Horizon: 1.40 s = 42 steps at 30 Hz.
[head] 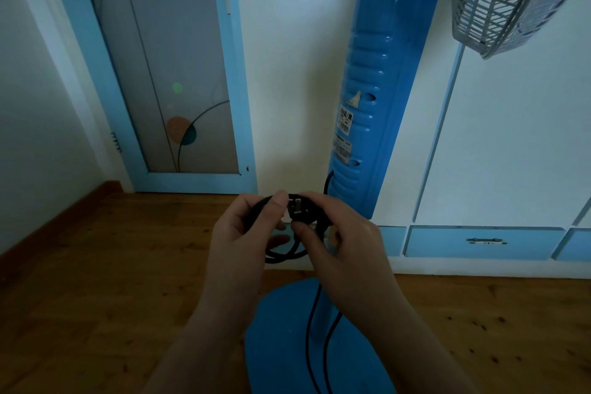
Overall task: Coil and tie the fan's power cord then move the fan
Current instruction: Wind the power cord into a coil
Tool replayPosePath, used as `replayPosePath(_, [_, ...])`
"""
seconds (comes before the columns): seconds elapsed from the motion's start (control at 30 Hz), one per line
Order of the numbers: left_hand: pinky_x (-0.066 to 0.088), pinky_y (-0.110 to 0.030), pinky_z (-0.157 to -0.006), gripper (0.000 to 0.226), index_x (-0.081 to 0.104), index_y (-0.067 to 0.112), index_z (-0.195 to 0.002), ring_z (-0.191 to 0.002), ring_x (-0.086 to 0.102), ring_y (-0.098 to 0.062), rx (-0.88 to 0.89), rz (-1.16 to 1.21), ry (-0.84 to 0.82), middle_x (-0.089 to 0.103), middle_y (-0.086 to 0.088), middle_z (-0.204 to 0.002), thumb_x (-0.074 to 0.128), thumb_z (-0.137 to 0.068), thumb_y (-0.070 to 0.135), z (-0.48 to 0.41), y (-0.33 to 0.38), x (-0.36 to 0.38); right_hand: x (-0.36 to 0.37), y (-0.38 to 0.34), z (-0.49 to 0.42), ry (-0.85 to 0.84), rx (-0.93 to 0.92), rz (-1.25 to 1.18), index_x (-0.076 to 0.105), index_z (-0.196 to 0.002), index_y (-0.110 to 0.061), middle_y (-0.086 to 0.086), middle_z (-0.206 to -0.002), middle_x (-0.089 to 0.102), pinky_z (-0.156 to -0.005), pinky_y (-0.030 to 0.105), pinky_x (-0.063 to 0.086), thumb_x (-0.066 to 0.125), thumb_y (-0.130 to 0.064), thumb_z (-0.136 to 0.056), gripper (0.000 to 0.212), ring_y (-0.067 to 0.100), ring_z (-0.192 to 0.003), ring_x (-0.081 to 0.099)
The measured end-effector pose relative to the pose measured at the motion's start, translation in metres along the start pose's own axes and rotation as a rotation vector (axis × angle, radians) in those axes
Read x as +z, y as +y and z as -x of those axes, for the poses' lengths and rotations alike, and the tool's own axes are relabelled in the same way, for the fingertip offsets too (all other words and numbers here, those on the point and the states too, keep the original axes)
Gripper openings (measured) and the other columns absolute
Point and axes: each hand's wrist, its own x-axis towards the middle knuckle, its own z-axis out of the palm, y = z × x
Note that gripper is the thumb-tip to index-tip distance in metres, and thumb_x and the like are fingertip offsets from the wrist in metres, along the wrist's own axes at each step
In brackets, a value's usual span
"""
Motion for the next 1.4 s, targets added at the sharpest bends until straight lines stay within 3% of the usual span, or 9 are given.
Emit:
replayPosePath(0.2, [0.030, -0.033, -0.058, 0.042, 0.041, 0.018, -0.061, -0.055, 0.027, -0.013, -0.086, 0.159, 0.112, 0.028, 0.001, -0.059, 0.060, -0.091, 0.039, 0.001, 0.005, 0.002, 0.004, 0.001, 0.003, 0.023, 0.128, -0.147, 0.065, -0.116, -0.026, -0.016, -0.100, 0.069, -0.078, 0.007, 0.045, 0.072, -0.022, -0.089, 0.029, -0.002, -0.096, 0.062])
replayPosePath(0.37, [0.026, -0.035, -0.058, 0.044, 0.036, 0.018, -0.062, -0.052, 0.022, -0.014, -0.080, 0.270, 0.148, 0.023, 0.002, -0.056, 0.049, -0.101, 0.034, -0.002, 0.003, 0.005, 0.005, 0.000, 0.001, -0.056, 0.262, -0.312, 0.066, -0.106, -0.026, -0.014, -0.081, 0.065, -0.063, 0.011, 0.044, 0.069, -0.026, -0.091, 0.015, -0.002, -0.074, 0.058])
replayPosePath(0.47, [0.027, -0.033, -0.054, 0.046, 0.033, 0.016, -0.062, -0.053, 0.021, -0.016, 0.001, 0.150, 0.096, 0.024, 0.001, -0.056, 0.045, -0.103, 0.033, -0.003, 0.000, 0.005, 0.002, -0.001, 0.001, -0.083, 0.205, -0.254, 0.062, -0.118, -0.026, -0.015, -0.090, 0.061, -0.069, 0.007, 0.042, 0.061, -0.026, -0.097, 0.021, -0.006, -0.079, 0.055])
replayPosePath(0.6, [0.031, -0.032, -0.055, 0.045, 0.034, 0.015, -0.061, -0.054, 0.024, -0.016, 0.027, 0.080, 0.045, 0.025, 0.000, -0.057, 0.049, -0.099, 0.034, -0.002, 0.001, 0.001, -0.004, 0.003, 0.000, -0.127, 0.187, -0.230, 0.061, -0.118, -0.025, -0.017, -0.088, 0.059, -0.069, 0.006, 0.040, 0.060, -0.025, -0.097, 0.021, -0.008, -0.078, 0.054])
replayPosePath(0.87, [0.033, -0.027, -0.054, 0.042, 0.035, 0.012, -0.060, -0.054, 0.025, -0.018, 0.059, 0.084, -0.029, 0.027, -0.002, -0.056, 0.053, -0.092, 0.032, 0.001, 0.011, 0.001, -0.010, 0.005, -0.004, -0.119, 0.251, -0.557, 0.072, -0.099, -0.038, -0.014, -0.089, 0.072, -0.075, 0.014, 0.051, 0.073, -0.025, -0.084, 0.020, 0.003, -0.086, 0.066])
replayPosePath(1.07, [0.031, -0.037, -0.060, 0.041, 0.039, 0.016, -0.054, -0.056, 0.029, -0.021, 0.084, -0.037, -0.072, 0.032, -0.002, -0.055, 0.055, -0.089, 0.029, -0.003, 0.016, -0.008, -0.010, 0.004, -0.003, -0.177, 0.251, -0.612, 0.072, -0.100, -0.037, -0.005, -0.095, 0.073, -0.080, 0.018, 0.053, 0.074, -0.018, -0.085, 0.024, 0.008, -0.092, 0.067])
replayPosePath(1.17, [0.036, -0.039, -0.064, 0.039, 0.043, 0.013, -0.057, -0.059, 0.035, -0.024, 0.076, -0.117, -0.124, 0.036, -0.005, -0.057, 0.053, -0.090, 0.031, -0.006, 0.017, -0.014, -0.010, 0.003, -0.003, -0.201, 0.240, -0.592, 0.071, -0.101, -0.033, 0.000, -0.093, 0.070, -0.079, 0.029, 0.054, 0.071, -0.022, -0.086, 0.018, 0.018, -0.091, 0.065])
replayPosePath(1.23, [0.043, -0.036, -0.063, 0.039, 0.049, 0.011, -0.063, -0.060, 0.044, -0.025, 0.084, -0.209, -0.182, 0.043, -0.009, -0.060, 0.050, -0.095, 0.032, -0.008, 0.016, -0.019, -0.011, 0.003, -0.004, -0.209, 0.230, -0.535, 0.069, -0.101, -0.030, 0.004, -0.089, 0.067, -0.075, 0.033, 0.052, 0.068, -0.026, -0.088, 0.014, 0.025, -0.087, 0.062])
replayPosePath(1.4, [0.056, -0.026, -0.071, 0.025, 0.064, 0.033, -0.103, -0.078, 0.067, -0.017, 0.112, -0.381, -0.285, 0.068, -0.003, -0.085, 0.042, -0.102, 0.022, -0.008, 0.012, -0.023, -0.018, 0.006, -0.009, -0.273, 0.148, -0.221, 0.064, -0.101, -0.028, -0.010, -0.085, 0.062, -0.069, 0.015, 0.044, 0.063, -0.020, -0.095, 0.010, 0.008, -0.081, 0.057])
